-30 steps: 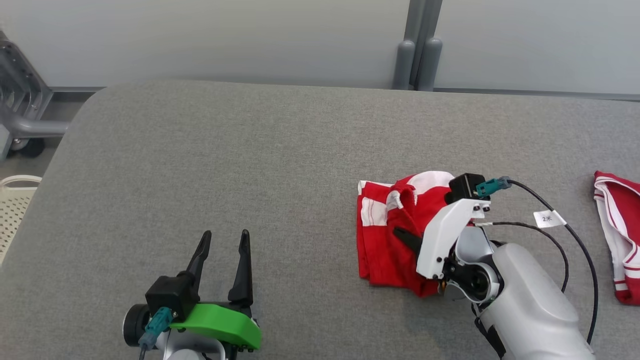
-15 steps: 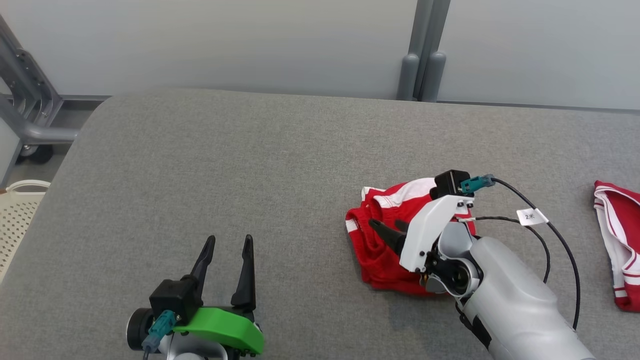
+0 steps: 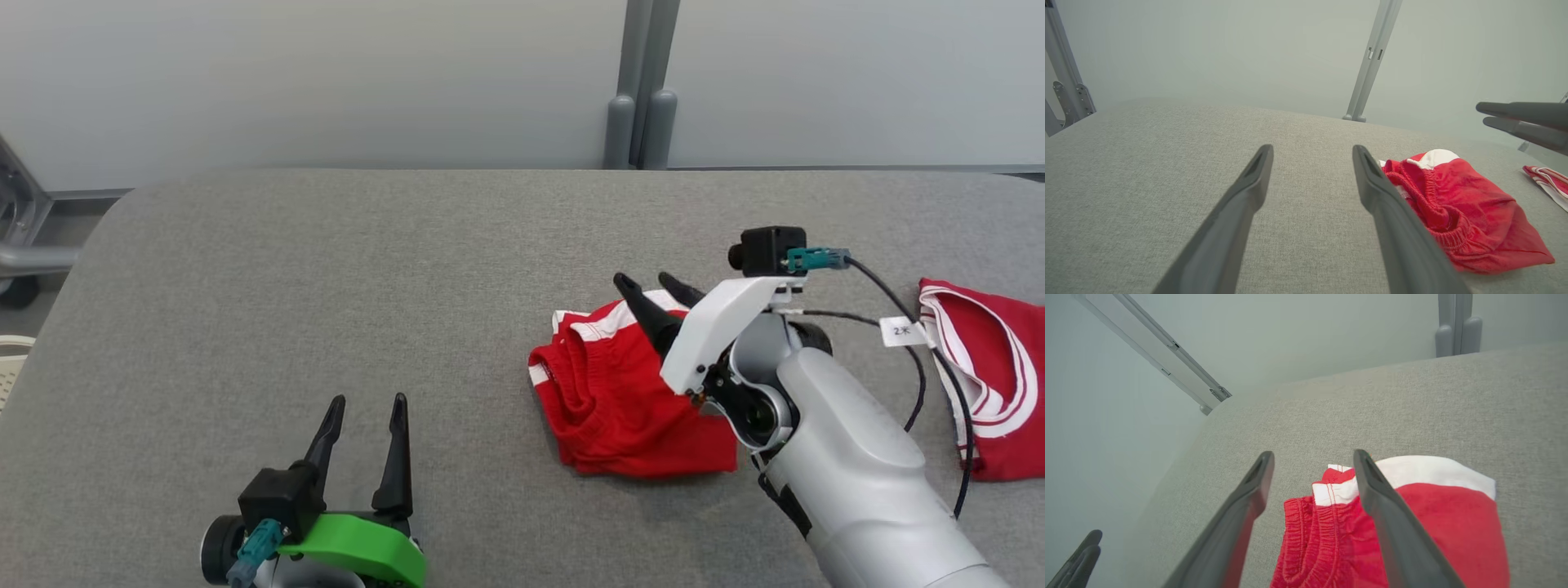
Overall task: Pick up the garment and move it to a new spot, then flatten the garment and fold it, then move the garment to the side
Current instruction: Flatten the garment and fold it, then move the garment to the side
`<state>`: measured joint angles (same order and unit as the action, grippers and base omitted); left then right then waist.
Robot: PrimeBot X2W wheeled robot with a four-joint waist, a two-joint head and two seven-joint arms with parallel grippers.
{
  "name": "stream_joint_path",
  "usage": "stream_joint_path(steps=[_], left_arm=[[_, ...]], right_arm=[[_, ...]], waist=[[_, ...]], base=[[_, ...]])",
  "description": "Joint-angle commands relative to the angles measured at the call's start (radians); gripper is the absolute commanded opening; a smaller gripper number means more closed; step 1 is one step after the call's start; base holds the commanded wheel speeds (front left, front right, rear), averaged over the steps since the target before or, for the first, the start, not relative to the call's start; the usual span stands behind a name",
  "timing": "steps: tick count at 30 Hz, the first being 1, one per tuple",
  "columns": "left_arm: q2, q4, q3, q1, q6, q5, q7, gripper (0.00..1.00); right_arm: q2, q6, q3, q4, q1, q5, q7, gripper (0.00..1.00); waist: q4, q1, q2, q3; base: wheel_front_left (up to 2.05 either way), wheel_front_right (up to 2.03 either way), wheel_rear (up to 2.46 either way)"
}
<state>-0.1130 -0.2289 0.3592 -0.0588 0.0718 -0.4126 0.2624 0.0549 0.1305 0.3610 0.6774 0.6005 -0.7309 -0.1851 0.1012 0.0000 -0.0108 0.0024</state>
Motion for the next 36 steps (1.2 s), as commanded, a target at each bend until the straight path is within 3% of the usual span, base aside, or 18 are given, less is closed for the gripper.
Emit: stream_joint_path(steps=[1,10,17,36], left_arm=[[-0.009,0.010,-0.001,0.012,0.008,0.001,0.002,1.00],[-0.022,0.036,0.003,0.013,0.018,0.003,-0.008,1.00],[-0.027,0.047,0.007,0.012,0.021,-0.001,-0.012,1.00],[-0.024,0.045,0.008,-0.038,0.026,-0.003,-0.008,1.00]], right_arm=[[0.017,0.000,-0.005,-0.044,-0.011,0.025,0.022,1.00],[0.106,0.000,-0.094,-0.194,-0.132,0.081,0.008,1.00],[0.128,0.000,-0.185,-0.251,-0.220,0.130,-0.024,1.00],[0.132,0.000,-0.227,-0.144,-0.222,0.148,-0.105,1.00]], waist=[[-0.026,0.0000,0.0108,0.001],[-0.082,0.0000,0.0108,0.010],[-0.092,0.0000,0.0108,0.027],[0.033,0.0000,0.0108,0.118]], base=[[0.00,0.00,0.00],[0.00,0.00,0.00],[0.00,0.00,0.00],[0.00,0.00,0.00]])
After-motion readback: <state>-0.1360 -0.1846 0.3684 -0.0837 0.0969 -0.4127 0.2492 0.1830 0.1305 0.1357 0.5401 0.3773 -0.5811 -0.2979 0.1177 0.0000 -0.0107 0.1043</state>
